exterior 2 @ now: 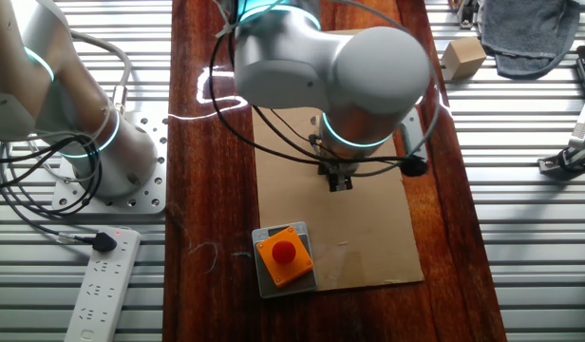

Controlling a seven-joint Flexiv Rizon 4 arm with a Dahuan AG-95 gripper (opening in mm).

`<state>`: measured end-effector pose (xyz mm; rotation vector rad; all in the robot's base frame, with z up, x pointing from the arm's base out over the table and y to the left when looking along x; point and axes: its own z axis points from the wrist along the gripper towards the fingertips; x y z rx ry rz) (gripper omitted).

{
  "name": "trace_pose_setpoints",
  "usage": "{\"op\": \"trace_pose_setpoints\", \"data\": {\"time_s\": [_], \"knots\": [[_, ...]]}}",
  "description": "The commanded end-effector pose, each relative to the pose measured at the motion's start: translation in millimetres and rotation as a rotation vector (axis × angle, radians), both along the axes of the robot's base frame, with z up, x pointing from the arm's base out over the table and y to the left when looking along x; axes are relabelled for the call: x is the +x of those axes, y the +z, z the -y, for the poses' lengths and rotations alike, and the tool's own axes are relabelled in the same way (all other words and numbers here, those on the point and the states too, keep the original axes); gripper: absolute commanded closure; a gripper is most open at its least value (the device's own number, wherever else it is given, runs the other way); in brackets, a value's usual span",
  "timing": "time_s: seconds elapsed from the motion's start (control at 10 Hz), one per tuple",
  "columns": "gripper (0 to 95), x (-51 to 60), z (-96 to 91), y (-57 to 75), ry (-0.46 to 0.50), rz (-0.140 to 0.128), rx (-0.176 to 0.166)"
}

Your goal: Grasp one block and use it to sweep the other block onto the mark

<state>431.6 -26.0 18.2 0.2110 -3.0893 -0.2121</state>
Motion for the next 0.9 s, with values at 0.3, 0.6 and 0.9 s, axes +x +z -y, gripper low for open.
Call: {"op": "trace_pose_setpoints", "data": {"time_s": [0.3, 0.6, 0.9], "knots": [[95.0, 0.1, -2.0, 3.1, -0.013, -0.006, 0.011], [95.0, 0.0, -1.9, 3.4, 0.003, -0.004, 0.005], [95.0, 0.0, -1.9, 3.4, 0.02, -0.008, 0.01]]}}
